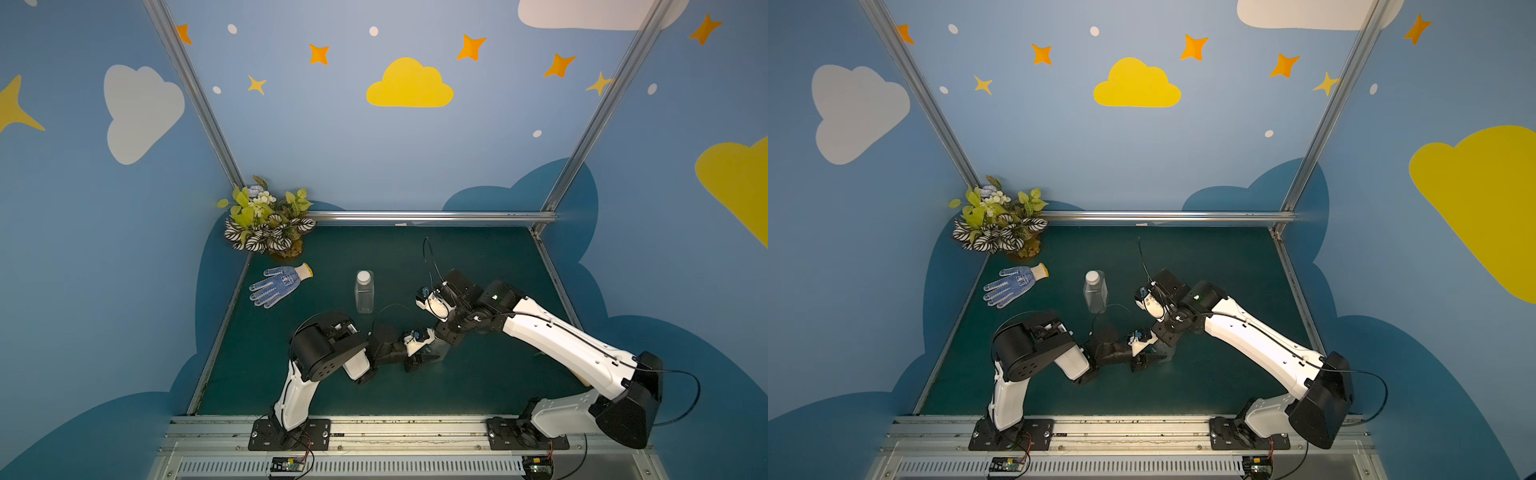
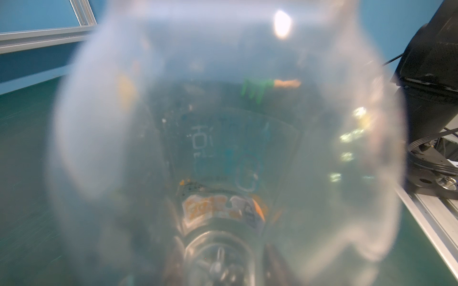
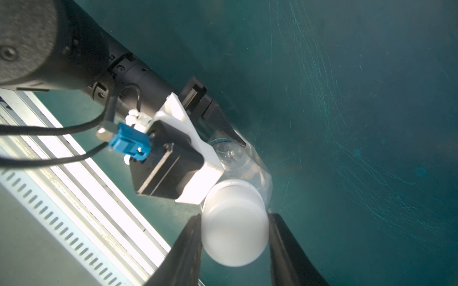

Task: Screw on the bottle caps
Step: Screw the bottle cap onto the plastic bottle.

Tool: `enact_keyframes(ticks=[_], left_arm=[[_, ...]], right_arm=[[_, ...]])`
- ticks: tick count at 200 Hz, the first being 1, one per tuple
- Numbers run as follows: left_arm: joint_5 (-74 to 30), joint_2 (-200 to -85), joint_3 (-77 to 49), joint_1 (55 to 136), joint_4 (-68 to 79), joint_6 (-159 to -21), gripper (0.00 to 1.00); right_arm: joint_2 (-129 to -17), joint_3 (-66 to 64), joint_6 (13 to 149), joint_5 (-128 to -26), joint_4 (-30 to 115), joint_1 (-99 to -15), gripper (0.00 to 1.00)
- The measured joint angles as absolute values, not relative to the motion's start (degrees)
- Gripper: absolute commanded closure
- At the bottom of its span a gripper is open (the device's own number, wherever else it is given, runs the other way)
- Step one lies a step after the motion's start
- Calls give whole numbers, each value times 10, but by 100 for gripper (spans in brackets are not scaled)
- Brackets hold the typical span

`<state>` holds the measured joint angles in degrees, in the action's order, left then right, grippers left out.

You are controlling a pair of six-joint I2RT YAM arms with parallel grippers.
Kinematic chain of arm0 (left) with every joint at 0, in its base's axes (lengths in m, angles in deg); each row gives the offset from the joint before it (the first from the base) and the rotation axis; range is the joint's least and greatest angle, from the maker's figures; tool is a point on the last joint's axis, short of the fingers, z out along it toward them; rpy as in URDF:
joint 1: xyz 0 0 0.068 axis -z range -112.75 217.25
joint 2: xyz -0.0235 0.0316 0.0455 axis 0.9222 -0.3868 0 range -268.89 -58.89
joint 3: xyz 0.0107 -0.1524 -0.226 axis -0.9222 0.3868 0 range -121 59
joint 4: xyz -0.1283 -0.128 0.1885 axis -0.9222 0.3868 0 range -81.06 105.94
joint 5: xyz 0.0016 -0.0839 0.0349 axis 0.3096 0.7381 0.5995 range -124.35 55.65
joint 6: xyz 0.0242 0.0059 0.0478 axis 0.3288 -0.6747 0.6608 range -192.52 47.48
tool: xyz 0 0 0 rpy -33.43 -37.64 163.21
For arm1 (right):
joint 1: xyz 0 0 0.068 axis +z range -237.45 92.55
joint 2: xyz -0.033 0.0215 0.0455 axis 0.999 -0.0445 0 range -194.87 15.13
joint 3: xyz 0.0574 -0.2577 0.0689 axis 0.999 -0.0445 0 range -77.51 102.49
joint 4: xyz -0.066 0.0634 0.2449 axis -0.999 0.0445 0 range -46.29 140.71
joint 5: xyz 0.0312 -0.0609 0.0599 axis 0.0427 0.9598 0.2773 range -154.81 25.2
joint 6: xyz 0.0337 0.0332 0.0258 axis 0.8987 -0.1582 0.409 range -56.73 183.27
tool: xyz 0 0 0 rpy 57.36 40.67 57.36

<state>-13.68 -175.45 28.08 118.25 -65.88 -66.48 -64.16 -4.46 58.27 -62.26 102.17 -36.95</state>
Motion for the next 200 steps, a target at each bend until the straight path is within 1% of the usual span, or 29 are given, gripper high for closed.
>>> enact_keyframes(ticks=[25, 58, 74, 91, 101, 152, 200], left_arm=[[-140, -1754, 282, 1183, -660, -665, 50], [-152, -1754, 285, 1186, -665, -665, 50], [-159, -1754, 286, 1188, -666, -666, 51], [-167, -1754, 287, 1191, -666, -669, 51], [-172, -1753, 287, 1193, -666, -672, 51], [-184, -1752, 288, 1197, -666, -674, 51], [-196, -1751, 290, 1199, -666, -677, 51]], right_arm=[[-643, -45, 598, -610, 1021, -361, 72], [-646, -44, 640, -580, 1021, -345, 80], [-654, -37, 673, -558, 1025, -336, 83], [-667, -26, 710, -533, 1034, -325, 84], [-675, -17, 736, -517, 1042, -319, 86], [-710, 16, 859, -458, 1080, -291, 87], [-736, 32, 929, -407, 1100, -260, 87]])
